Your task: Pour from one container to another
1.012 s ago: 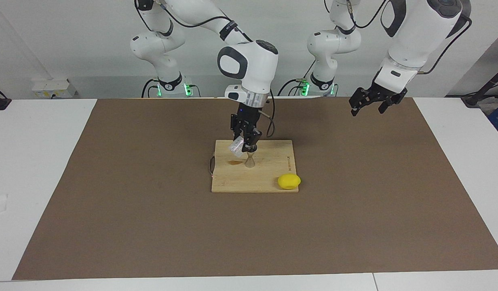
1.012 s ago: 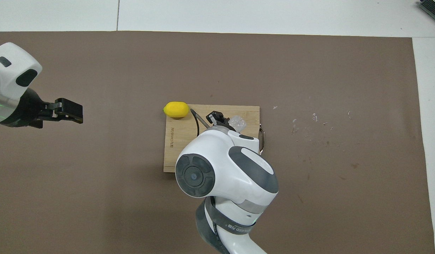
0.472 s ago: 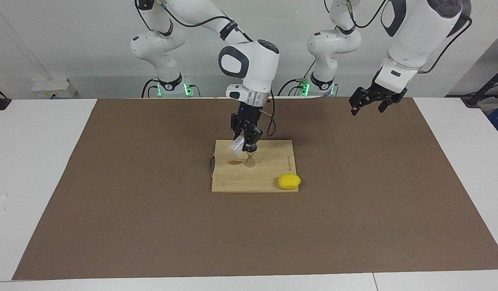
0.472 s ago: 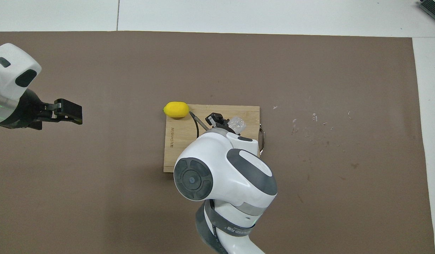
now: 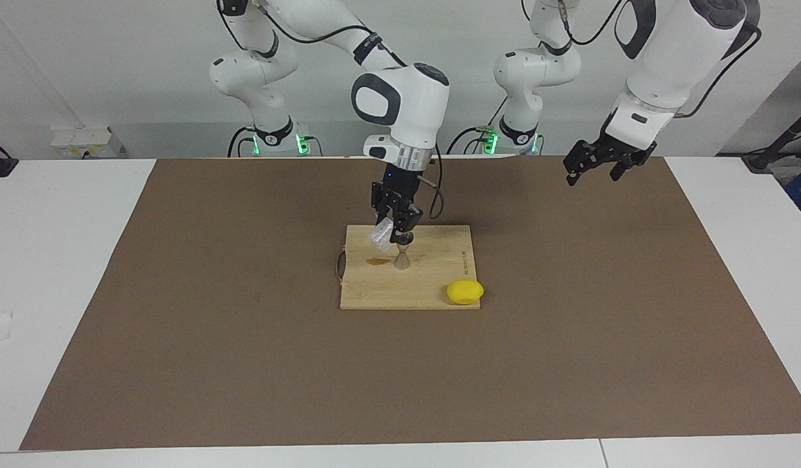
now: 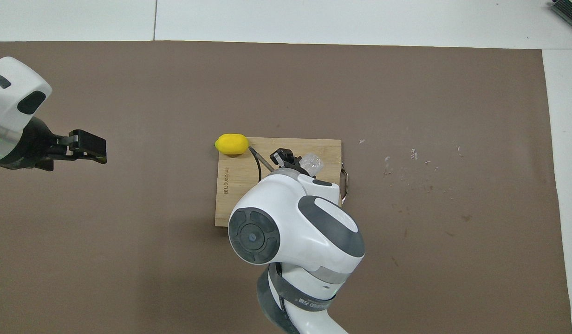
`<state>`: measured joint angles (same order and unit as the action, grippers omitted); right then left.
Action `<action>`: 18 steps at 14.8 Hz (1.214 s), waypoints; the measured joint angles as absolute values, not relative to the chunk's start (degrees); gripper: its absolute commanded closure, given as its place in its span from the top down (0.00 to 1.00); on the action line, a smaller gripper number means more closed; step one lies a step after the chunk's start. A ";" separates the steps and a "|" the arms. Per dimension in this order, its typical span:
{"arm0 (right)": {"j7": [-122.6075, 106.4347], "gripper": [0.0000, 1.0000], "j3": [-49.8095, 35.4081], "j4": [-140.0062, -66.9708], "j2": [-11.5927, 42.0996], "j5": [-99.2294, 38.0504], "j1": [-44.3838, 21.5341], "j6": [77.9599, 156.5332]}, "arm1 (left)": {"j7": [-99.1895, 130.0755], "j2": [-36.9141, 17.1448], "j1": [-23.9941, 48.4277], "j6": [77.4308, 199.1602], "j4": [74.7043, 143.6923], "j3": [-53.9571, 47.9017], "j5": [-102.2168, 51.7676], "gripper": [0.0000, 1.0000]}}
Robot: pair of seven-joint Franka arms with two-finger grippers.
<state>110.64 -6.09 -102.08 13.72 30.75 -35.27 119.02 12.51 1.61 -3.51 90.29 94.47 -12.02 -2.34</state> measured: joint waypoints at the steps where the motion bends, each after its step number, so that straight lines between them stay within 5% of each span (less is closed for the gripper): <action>1: 110.64 0.00 -6.09 -102.08 13.69 30.75 -35.27 119.02 | 12.51 1.61 -3.51 90.29 94.47 -12.02 -2.34 1.00; 18: 108.23 0.00 -5.58 -100.18 13.37 20.55 -32.06 119.02 | 12.51 1.64 -3.51 90.24 94.47 -12.02 -2.33 1.00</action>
